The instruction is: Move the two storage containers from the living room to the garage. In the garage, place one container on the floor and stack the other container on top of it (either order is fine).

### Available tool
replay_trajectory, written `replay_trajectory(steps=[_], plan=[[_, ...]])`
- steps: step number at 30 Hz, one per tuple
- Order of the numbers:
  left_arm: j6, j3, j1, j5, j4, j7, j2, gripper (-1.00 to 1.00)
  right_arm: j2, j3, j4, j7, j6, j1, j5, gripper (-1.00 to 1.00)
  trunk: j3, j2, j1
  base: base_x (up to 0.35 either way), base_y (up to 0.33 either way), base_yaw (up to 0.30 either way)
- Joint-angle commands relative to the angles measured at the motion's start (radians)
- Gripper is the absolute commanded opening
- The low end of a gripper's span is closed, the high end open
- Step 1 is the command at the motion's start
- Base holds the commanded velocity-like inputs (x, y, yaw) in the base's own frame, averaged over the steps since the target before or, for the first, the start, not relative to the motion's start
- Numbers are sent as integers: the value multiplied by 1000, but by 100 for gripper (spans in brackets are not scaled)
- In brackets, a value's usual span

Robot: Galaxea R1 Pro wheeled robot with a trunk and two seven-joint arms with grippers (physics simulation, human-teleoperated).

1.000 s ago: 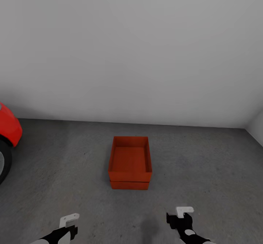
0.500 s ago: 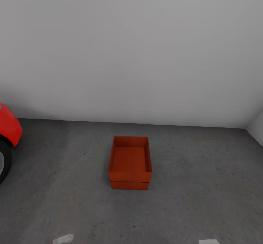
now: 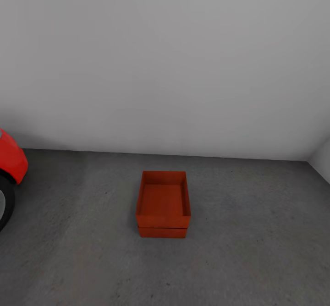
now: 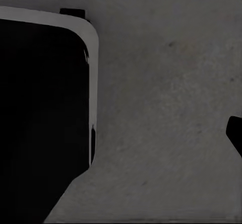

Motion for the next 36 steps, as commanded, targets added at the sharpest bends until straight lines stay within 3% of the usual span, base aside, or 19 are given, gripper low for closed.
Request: replay_trajectory(steps=[1,3,5,12,36], plan=[[2,-7,3,7,0,-6,0,100,2,8,3,0,-6,4,-9,100,0,-1,0,0,0,-13],[0,-7,10,8,-1,-21,-1,100,5,8,3,1,-6,21,-12,100,2,-1,0,0,0,-36],[-45,-7,15,8,-1,-32,0,100,6,5,3,3,-12,45,-16,100,4,-1,0,0,0,-43],[-128,-7,17,8,-2,-35,1,100,8,0,3,6,-18,54,-18,100,15,-1,0,0,0,-13],[-143,-6,17,1,-9,-35,3,100,30,0,3,7,-15,56,-9,100,54,-1,0,0,0,0]])
